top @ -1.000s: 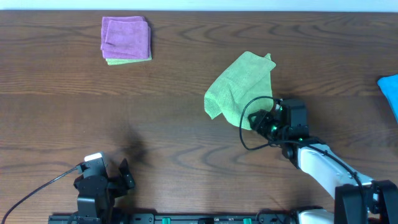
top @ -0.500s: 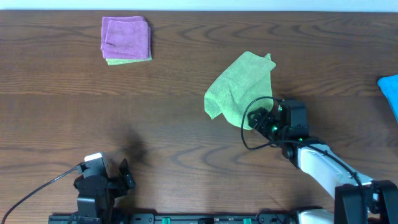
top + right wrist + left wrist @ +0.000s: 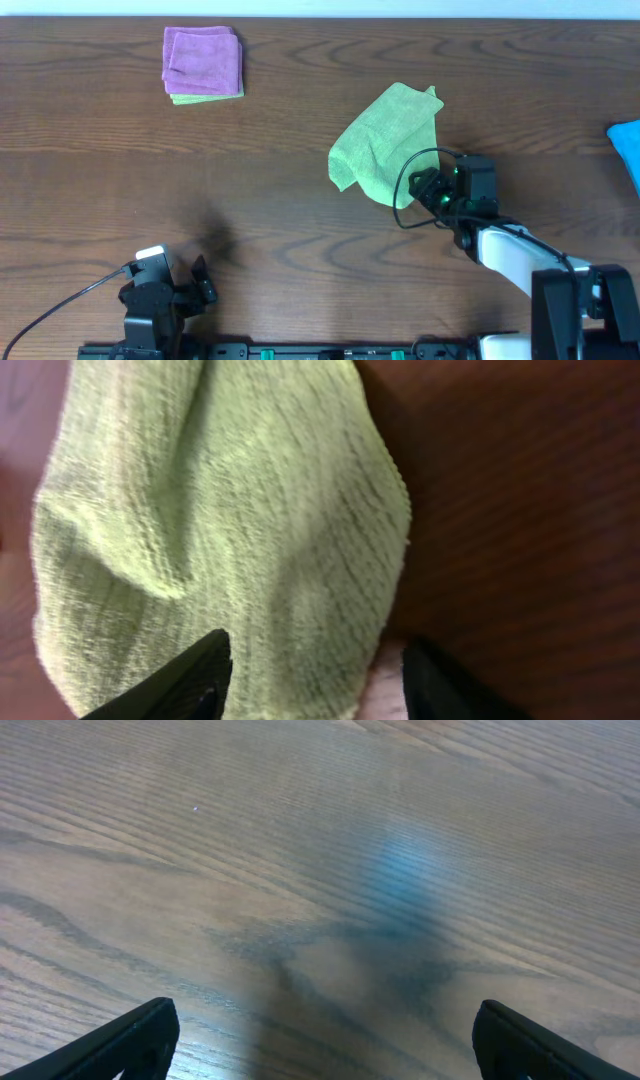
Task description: Fold the cloth
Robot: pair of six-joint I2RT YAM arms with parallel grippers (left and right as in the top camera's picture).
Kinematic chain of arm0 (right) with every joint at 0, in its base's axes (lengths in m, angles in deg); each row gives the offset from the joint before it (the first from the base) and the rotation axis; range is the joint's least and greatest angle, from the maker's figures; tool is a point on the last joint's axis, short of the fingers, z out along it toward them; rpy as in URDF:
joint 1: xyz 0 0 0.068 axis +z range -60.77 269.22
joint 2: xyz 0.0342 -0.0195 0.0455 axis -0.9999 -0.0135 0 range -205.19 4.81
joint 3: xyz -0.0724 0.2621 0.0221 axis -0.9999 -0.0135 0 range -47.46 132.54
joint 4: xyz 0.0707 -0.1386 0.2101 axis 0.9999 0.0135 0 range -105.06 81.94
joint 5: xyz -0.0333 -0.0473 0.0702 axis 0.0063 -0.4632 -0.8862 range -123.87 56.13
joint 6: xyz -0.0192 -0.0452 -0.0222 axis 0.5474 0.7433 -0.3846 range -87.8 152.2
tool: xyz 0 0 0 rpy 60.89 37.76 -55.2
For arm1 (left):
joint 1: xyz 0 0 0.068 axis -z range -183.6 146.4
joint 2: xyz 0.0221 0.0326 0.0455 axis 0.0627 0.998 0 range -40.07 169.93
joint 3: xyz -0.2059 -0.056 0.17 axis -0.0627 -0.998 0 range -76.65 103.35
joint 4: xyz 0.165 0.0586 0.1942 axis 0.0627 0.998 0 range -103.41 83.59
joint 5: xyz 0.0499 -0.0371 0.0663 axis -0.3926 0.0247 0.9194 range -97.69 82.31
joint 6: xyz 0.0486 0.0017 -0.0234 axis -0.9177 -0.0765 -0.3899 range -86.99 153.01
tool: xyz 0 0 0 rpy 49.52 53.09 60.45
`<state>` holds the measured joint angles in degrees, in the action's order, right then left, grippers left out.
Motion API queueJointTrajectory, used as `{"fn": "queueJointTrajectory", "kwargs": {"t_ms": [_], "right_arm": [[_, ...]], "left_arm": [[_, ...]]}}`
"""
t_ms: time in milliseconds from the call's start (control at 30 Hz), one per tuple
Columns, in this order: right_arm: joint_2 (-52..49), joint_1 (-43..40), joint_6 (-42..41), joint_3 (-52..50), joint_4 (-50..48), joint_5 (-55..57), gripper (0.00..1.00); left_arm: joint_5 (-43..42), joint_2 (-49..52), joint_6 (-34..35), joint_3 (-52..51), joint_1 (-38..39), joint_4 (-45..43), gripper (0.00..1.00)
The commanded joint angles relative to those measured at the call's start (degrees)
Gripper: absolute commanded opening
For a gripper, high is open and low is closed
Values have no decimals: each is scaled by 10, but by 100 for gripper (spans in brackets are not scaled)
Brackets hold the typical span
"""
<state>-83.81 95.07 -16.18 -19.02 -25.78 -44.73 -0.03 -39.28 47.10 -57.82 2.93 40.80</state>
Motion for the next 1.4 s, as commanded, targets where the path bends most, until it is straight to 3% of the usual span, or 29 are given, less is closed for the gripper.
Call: {"fn": "queueJointTrajectory", "kwargs": {"t_ms": [0, 133, 333, 500, 600, 700, 933, 967, 1000, 1033, 1067, 1367], "right_arm": [[-20, -2, -18, -3, 1, 0, 47], [-20, 1, -49, -3, 2, -22, 3], [-19, 2, -59, 20, 23, -73, 2], [-15, 2, -26, 103, 167, -52, 2], [-15, 2, 17, 177, 281, 9, 2], [-15, 2, 61, 236, 327, 74, 2], [-23, 17, 136, 289, 193, 95, 2], [-28, 20, 136, 289, 170, 93, 9], [-36, 25, 138, 289, 151, 90, 36], [-44, 30, 141, 289, 139, 89, 83], [-56, 37, 149, 289, 129, 87, 99], [-165, 84, 171, 289, 185, 48, 99]], "left_arm": [[0, -4, -12, -9, -2, 30, 95], [0, -4, -12, -9, -2, 30, 95], [0, -4, -12, -9, -2, 30, 95], [0, -4, -12, -9, -2, 30, 95], [0, -4, -13, -9, -2, 30, 95], [0, -4, -13, -9, -2, 30, 95], [0, -4, -12, -9, -2, 30, 95], [0, -4, -12, -9, -2, 30, 95], [0, -4, -12, -9, -2, 30, 95], [0, -4, -12, -9, -2, 30, 95], [0, -4, -12, -9, -2, 30, 95], [0, -4, -12, -9, -2, 30, 95]]}}
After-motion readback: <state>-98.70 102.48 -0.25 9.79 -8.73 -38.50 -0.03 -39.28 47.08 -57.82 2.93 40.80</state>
